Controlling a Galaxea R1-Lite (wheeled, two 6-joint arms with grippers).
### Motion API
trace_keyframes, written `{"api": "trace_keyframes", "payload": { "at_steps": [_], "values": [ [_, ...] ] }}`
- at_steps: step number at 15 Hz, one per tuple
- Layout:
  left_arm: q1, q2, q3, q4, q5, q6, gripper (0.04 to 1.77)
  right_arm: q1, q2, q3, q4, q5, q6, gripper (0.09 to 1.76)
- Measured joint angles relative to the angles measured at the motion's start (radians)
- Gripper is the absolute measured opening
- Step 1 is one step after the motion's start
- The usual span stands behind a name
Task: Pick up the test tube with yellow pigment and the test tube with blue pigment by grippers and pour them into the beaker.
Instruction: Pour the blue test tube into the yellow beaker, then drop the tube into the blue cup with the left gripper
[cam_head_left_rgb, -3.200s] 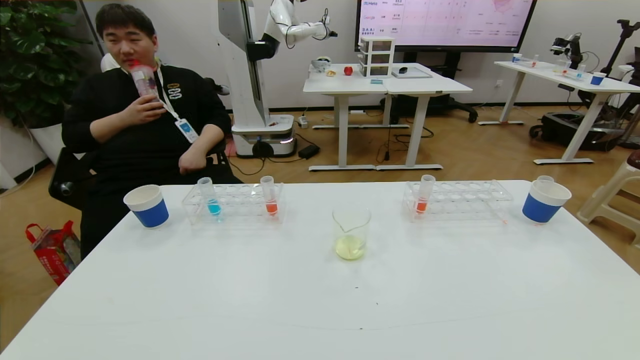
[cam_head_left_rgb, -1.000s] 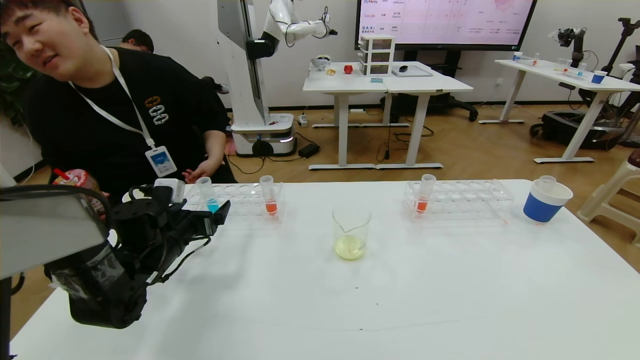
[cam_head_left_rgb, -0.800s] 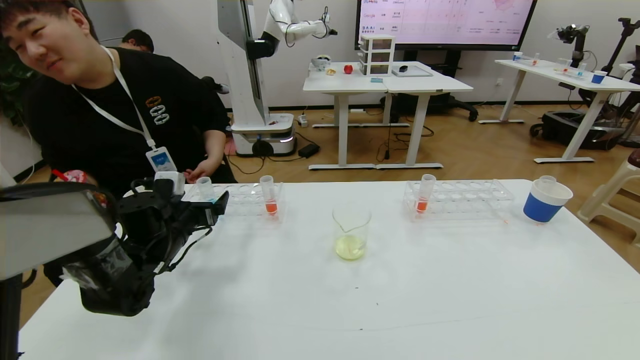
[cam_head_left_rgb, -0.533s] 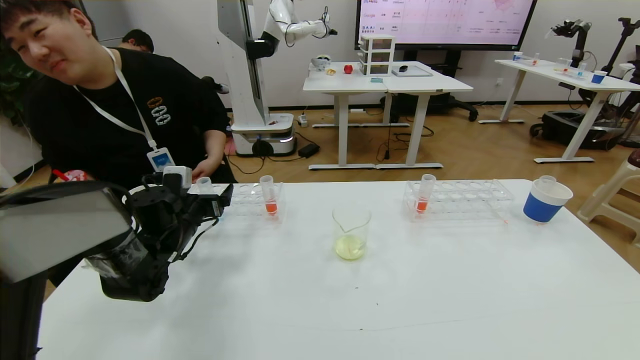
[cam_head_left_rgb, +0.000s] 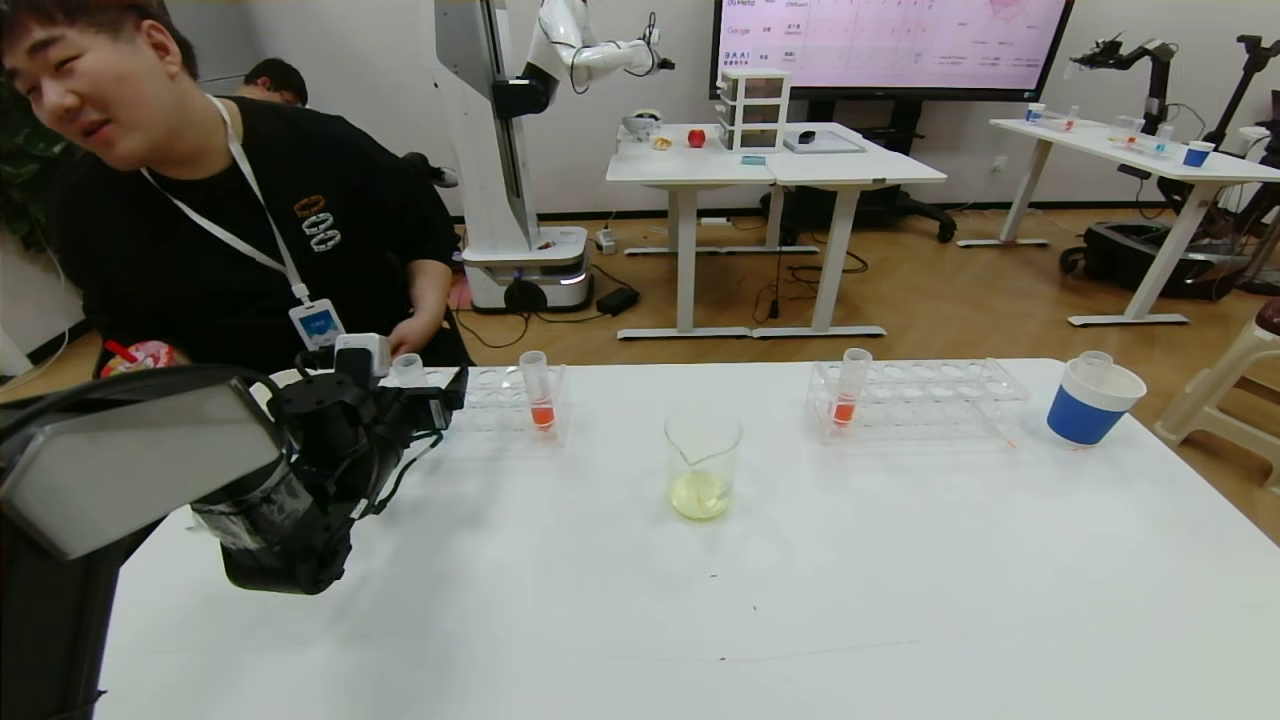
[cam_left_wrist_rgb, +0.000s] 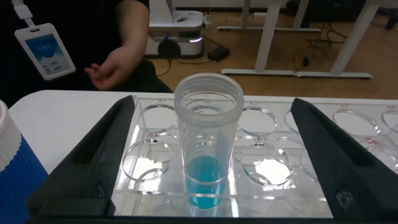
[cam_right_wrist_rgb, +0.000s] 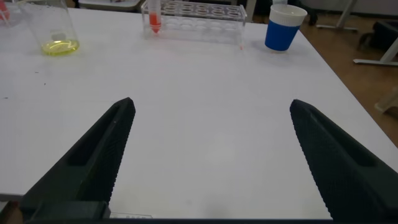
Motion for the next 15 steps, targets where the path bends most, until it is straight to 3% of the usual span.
{"api": "trace_keyframes", "payload": {
  "at_steps": [2,3,4,6,7,9,15],
  "values": [
    [0.000,0.000,0.000,0.000,-0.001,0.000,1.74,0.000,0.000,0.000,0.000,0.000,0.000,1.74],
    [0.000,0.000,0.002,-0.001,-0.001,0.001,1.63,0.001,0.000,0.000,0.000,0.000,0.000,1.74],
    [-0.001,0.000,0.003,-0.001,-0.001,0.001,1.36,0.000,0.000,0.000,0.000,0.000,0.000,1.74],
    [-0.001,-0.001,0.007,-0.001,0.000,0.002,0.51,0.000,0.000,0.000,0.000,0.000,0.000,1.74],
    [-0.001,-0.001,0.007,-0.001,-0.002,0.002,0.35,0.000,0.000,0.000,0.000,0.000,0.000,1.74],
    [-0.001,-0.003,0.010,-0.001,-0.001,0.002,0.54,0.000,0.000,0.000,0.001,0.000,0.000,1.74],
    [-0.003,-0.050,-0.008,0.033,0.006,0.000,0.49,0.000,0.000,0.000,0.000,0.000,0.000,1.74]
  ]
}}
